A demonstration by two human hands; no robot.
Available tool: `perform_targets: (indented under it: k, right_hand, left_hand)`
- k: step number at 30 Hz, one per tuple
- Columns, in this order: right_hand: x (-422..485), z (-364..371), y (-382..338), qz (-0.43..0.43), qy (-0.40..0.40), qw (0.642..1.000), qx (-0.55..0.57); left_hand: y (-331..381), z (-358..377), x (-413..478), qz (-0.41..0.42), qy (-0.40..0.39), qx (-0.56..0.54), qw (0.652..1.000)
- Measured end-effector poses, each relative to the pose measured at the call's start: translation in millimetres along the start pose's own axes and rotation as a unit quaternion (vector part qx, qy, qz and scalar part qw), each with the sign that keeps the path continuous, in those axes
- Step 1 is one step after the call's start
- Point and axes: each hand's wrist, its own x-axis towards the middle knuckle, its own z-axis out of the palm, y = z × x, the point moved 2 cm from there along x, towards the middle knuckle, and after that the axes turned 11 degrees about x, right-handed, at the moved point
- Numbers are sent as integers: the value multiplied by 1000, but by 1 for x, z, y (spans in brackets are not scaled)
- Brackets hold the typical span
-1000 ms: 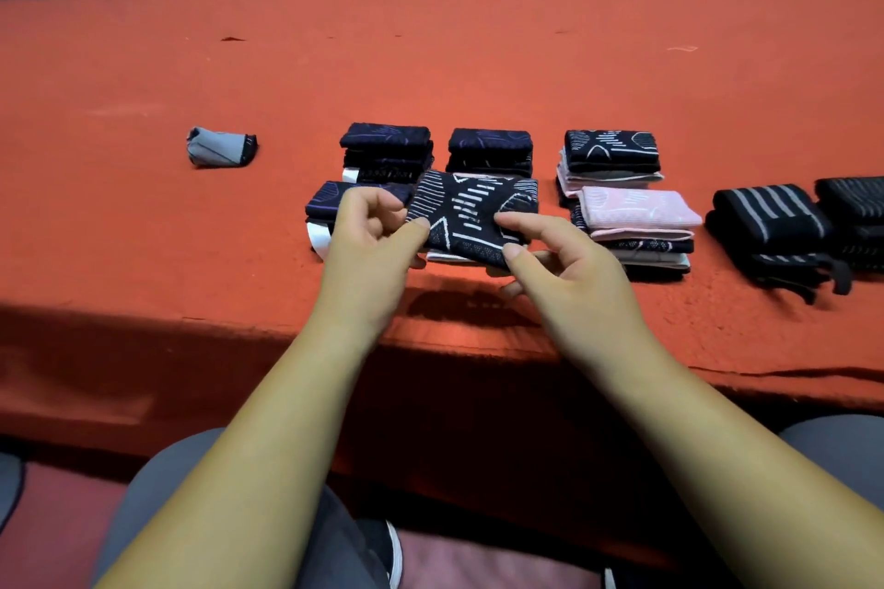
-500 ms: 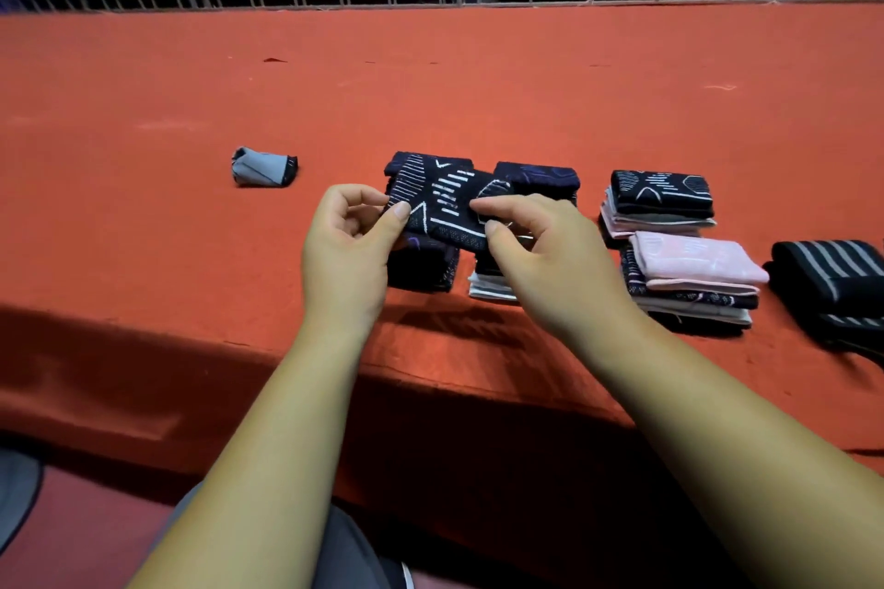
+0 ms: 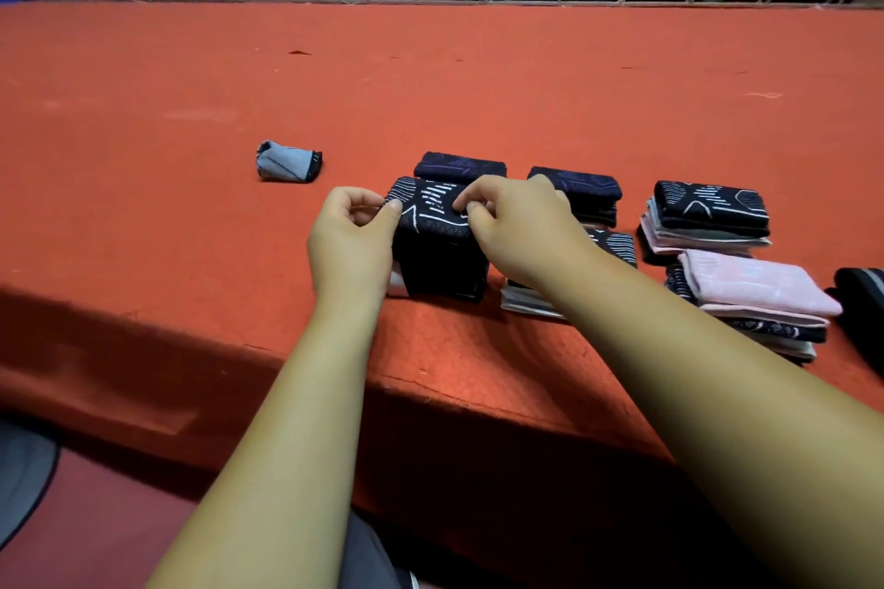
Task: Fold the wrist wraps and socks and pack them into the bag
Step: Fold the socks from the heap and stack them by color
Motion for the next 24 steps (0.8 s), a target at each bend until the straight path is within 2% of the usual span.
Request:
perform_targets:
  k: [7,12,20,24]
  right_hand:
    - [11,18,7,16,-43,996,-70]
    - [9,23,15,-28,-62,989,-132]
    - [23,12,4,-71,-64,983,-155]
    - [52,18,-17,-93,-55,984,-142]
  left_hand:
    - [-11,10,-3,-62,-44,69,995]
    - [-15,11,0,-93,-80,74,990]
    - [-21,-11,23,-172,-190,-13,966]
    - [-33,-34,43,-194,-182,-25,964]
